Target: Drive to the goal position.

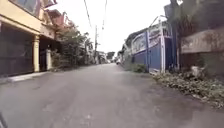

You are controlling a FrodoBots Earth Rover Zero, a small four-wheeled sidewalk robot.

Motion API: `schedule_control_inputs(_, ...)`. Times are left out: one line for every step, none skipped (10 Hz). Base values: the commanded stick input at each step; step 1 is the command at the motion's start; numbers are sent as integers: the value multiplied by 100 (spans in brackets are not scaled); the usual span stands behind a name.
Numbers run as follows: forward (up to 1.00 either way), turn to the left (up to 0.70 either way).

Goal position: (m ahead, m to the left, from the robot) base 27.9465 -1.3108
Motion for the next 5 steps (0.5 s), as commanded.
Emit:
schedule_control_inputs(85,-9)
schedule_control_inputs(85,-25)
schedule_control_inputs(85,-22)
schedule_control_inputs(85,4)
schedule_control_inputs(85,9)
